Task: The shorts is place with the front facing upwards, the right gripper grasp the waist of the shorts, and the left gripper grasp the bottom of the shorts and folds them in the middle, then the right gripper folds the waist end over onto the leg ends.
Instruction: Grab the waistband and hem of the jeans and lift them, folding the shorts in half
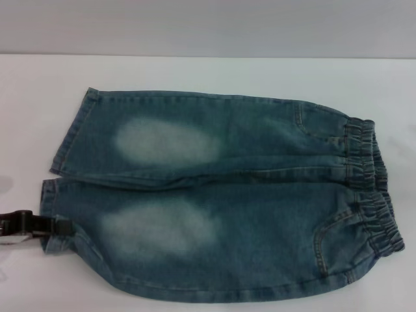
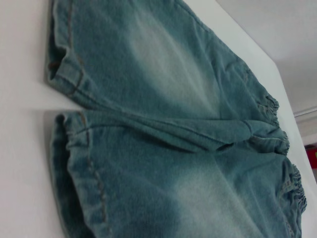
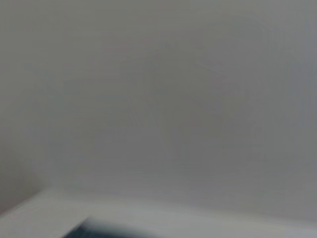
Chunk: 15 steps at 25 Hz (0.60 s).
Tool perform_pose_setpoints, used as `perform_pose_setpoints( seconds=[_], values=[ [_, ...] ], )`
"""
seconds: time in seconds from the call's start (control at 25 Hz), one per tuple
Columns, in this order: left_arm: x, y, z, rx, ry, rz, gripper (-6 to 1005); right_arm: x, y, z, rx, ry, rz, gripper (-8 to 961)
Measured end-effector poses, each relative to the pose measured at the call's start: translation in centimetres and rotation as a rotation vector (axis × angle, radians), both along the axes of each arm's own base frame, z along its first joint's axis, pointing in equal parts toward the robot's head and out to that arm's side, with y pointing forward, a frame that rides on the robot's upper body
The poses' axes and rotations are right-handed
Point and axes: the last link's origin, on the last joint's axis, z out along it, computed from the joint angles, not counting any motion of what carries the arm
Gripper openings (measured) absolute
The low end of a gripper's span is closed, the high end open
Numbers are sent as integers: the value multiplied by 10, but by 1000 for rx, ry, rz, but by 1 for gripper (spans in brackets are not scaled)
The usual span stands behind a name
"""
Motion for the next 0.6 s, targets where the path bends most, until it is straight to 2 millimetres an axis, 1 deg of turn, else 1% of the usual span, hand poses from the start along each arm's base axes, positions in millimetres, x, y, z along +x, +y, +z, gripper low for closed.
perform_pose_setpoints(
  seconds=[0.12, 0.16, 0.2, 0.28, 0.6],
  values=[
    [2, 3, 2, 4, 6, -15, 54, -21, -4, 12, -232, -105, 80, 683],
    [3, 5, 3, 7, 9, -20, 55, -29, -8, 15, -368, -179, 111, 683],
    [3, 6, 3, 8, 10, -23, 55, -29, -8, 15, -368, -179, 111, 683],
    [4, 8, 2, 12, 13, -28, 56, -33, -11, 17, -486, -261, 119, 683],
    [9, 18, 1, 30, 26, -43, 61, -38, -11, 19, -723, -475, 93, 682]
  ],
)
